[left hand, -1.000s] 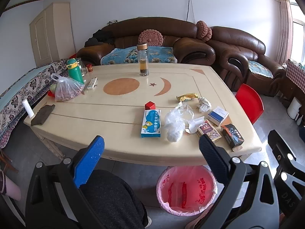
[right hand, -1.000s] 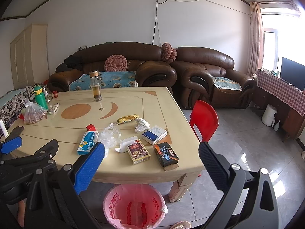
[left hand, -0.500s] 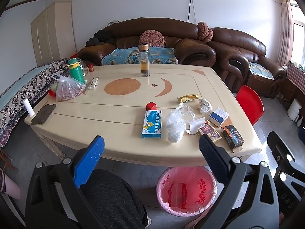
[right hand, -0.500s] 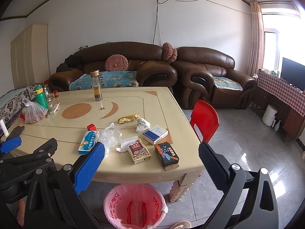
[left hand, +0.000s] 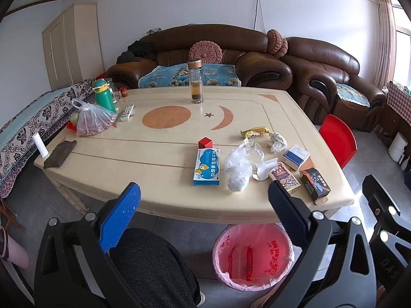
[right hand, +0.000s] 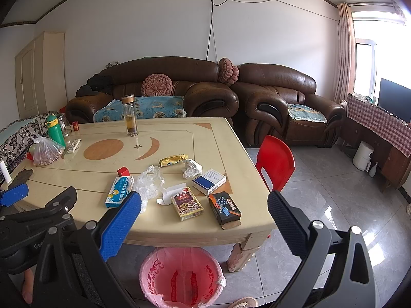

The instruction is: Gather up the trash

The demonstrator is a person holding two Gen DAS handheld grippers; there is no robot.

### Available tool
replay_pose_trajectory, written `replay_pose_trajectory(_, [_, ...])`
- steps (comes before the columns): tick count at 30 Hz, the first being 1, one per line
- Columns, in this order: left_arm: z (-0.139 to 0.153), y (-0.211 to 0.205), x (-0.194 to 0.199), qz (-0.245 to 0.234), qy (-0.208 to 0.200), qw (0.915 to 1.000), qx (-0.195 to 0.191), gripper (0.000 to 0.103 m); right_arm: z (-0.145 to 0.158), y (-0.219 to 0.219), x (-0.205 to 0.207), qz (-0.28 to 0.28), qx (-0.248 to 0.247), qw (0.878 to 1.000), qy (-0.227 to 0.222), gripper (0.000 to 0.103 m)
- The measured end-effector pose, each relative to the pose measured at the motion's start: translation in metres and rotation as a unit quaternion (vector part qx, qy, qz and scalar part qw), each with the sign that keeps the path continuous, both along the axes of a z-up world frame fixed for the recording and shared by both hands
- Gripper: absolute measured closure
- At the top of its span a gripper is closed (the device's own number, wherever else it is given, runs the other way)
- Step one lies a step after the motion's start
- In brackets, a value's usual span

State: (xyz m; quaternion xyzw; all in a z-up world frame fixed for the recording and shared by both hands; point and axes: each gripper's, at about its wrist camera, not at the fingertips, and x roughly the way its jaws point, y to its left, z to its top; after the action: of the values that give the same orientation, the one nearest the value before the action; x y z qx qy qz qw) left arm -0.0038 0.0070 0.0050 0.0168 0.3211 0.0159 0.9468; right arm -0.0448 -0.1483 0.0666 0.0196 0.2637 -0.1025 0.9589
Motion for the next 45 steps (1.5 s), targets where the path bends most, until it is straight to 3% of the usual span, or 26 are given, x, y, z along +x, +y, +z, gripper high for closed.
replay_pose_trajectory(35, [0.000,0.002,-0.002,0.003,-0.003,1.0000,0.002,0.006,0.006,-0.001,0.000,0.003,0.001,1.000,0.000,0.006])
replay_pose_trajectory(45, [-0.008,0.011,0.007,0.007,0.014,0.9999,0.003,0.006,-0.007,-0.003,0.011,0.006,0.006,1.000,0.011,0.006])
